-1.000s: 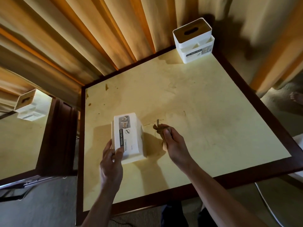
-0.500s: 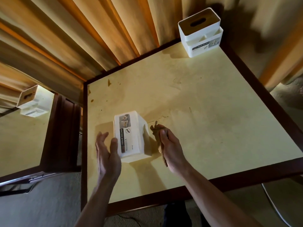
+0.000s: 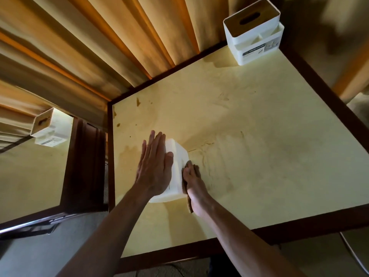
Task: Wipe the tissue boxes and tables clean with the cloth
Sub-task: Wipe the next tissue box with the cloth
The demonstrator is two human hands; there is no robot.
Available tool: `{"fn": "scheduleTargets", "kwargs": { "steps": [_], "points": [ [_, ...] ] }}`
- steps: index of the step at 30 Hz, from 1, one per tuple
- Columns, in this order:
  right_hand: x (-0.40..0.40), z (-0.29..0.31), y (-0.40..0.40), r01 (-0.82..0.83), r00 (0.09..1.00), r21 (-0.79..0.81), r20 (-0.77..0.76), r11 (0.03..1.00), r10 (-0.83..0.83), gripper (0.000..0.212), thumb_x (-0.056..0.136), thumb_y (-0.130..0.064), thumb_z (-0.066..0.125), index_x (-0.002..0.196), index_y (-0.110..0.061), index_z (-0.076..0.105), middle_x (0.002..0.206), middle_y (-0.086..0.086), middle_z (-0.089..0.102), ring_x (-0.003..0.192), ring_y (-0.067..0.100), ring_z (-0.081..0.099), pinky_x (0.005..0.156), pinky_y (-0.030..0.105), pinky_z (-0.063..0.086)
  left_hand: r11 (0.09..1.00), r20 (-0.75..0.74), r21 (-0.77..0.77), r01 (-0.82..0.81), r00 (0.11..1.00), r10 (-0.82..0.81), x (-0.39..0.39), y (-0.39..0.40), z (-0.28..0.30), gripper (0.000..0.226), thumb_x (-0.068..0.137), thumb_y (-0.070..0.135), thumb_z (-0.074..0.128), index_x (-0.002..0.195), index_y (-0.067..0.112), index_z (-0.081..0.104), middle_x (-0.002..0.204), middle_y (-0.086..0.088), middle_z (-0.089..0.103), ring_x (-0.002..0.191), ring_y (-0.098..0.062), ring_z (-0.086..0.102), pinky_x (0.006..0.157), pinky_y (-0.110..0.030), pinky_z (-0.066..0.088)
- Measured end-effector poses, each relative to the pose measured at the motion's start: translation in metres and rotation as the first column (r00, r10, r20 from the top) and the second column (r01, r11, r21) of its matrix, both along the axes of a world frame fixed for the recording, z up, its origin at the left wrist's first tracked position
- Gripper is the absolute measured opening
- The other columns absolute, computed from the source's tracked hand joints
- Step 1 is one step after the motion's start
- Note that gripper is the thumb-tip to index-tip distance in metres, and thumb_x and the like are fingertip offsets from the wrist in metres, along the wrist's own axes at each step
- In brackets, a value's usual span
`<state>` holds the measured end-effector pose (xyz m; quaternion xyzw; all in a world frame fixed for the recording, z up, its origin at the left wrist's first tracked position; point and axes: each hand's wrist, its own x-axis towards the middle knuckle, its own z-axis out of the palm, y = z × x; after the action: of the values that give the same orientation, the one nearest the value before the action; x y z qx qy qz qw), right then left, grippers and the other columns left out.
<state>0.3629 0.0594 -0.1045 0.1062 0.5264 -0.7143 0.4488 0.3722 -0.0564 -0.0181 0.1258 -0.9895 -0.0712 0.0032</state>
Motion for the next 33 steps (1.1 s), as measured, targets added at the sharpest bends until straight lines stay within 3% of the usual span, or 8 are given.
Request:
{"fn": "scheduleTargets", "kwargs": {
  "steps": [7, 9, 12, 17, 20, 22, 27, 33],
  "points": [
    [-0.031, -0.01, -0.018, 0.003, 1.0, -0.031, 0.02, 1.0, -0.003, 0.083, 0.061, -0.08, 0.055, 0.138, -0.062, 0.029, 0.154, -0.03, 0.021, 0.132, 0.01, 0.043, 0.109, 0.045, 0.04, 0.999, -0.046, 0.045, 0.019, 0.999, -0.017, 0.001, -0.002, -0.003, 0.065, 0.103, 0.042, 0.017, 0.156, 0.004, 0.024, 0.165, -0.003, 0.014, 0.153, -0.009, -0.004, 0.123, -0.03, -0.009],
    [-0.043, 0.001, -0.023, -0.025, 0.997, 0.01, -0.068, 1.0, 0.026, 0.067, 0.072, -0.077, 0.052, 0.134, -0.065, 0.031, 0.157, -0.025, 0.02, 0.141, 0.013, 0.033, 0.113, 0.046, 0.034, 0.998, -0.059, 0.064, 0.017, 0.998, -0.014, 0.0, -0.003, -0.005, 0.065, 0.103, 0.042, 0.018, 0.156, 0.004, 0.025, 0.165, 0.0, 0.013, 0.153, -0.009, -0.002, 0.124, -0.031, -0.007],
    [-0.054, 0.017, -0.027, -0.001, 0.981, -0.078, -0.196, 0.997, -0.015, 0.056, 0.098, -0.05, 0.044, 0.151, -0.039, 0.029, 0.159, -0.017, 0.018, 0.147, 0.007, 0.014, 0.121, 0.042, 0.019, 0.996, -0.077, 0.092, 0.013, 0.997, -0.006, 0.001, -0.004, -0.006, 0.064, 0.103, 0.041, 0.02, 0.156, 0.006, 0.027, 0.164, 0.002, 0.013, 0.154, -0.009, 0.0, 0.124, -0.031, -0.006],
    [-0.049, 0.038, -0.022, -0.027, 0.904, -0.131, -0.426, 0.991, -0.031, 0.055, 0.097, -0.047, 0.039, 0.15, -0.032, 0.032, 0.158, -0.017, 0.025, 0.146, 0.0, 0.015, 0.122, 0.041, 0.017, 0.99, -0.127, 0.139, 0.014, 0.992, 0.004, 0.0, -0.004, -0.007, 0.06, 0.104, 0.039, 0.022, 0.153, 0.007, 0.034, 0.163, -0.002, 0.023, 0.154, -0.012, 0.007, 0.125, -0.032, -0.003],
    [-0.039, 0.05, -0.008, -0.049, 0.862, -0.2, -0.503, 0.979, -0.059, 0.047, 0.106, -0.024, 0.035, 0.153, -0.021, 0.029, 0.154, -0.025, 0.023, 0.14, -0.016, 0.015, 0.118, 0.022, 0.021, 0.985, -0.15, 0.174, 0.011, 0.988, 0.016, 0.0, -0.002, -0.004, 0.059, 0.103, 0.036, 0.019, 0.151, 0.008, 0.037, 0.162, -0.003, 0.026, 0.154, -0.012, 0.009, 0.125, -0.033, 0.0],
    [-0.027, 0.055, 0.004, -0.06, 0.871, -0.264, -0.484, 0.963, -0.079, 0.047, 0.105, -0.015, 0.037, 0.152, -0.018, 0.03, 0.153, -0.025, 0.022, 0.137, -0.019, 0.016, 0.111, 0.009, 0.023, 0.984, -0.167, 0.18, 0.0, 0.985, 0.03, 0.001, -0.002, -0.005, 0.059, 0.103, 0.035, 0.018, 0.15, 0.007, 0.039, 0.161, -0.004, 0.029, 0.153, -0.012, 0.01, 0.125, -0.031, -0.001],
    [0.011, 0.052, 0.031, -0.094, 0.929, -0.361, -0.367, 0.928, -0.048, 0.048, 0.104, -0.02, 0.038, 0.149, -0.03, 0.027, 0.155, -0.025, 0.023, 0.143, -0.009, 0.017, 0.116, 0.017, 0.021, 0.981, -0.16, 0.19, -0.045, 0.984, 0.076, 0.001, -0.004, -0.01, 0.06, 0.103, 0.039, 0.021, 0.151, 0.008, 0.039, 0.161, -0.002, 0.029, 0.153, -0.008, 0.009, 0.124, -0.027, -0.003],
    [0.019, 0.038, 0.026, -0.076, 0.936, -0.195, -0.352, 0.978, 0.003, 0.05, 0.104, -0.037, 0.037, 0.151, -0.031, 0.023, 0.146, -0.033, 0.03, 0.135, -0.011, 0.027, 0.111, 0.018, 0.03, 0.984, -0.149, 0.169, -0.052, 0.986, 0.078, 0.001, -0.005, -0.011, 0.061, 0.102, 0.038, 0.021, 0.151, 0.007, 0.037, 0.161, -0.003, 0.029, 0.153, -0.009, 0.009, 0.123, -0.024, -0.005]
  ]
}}
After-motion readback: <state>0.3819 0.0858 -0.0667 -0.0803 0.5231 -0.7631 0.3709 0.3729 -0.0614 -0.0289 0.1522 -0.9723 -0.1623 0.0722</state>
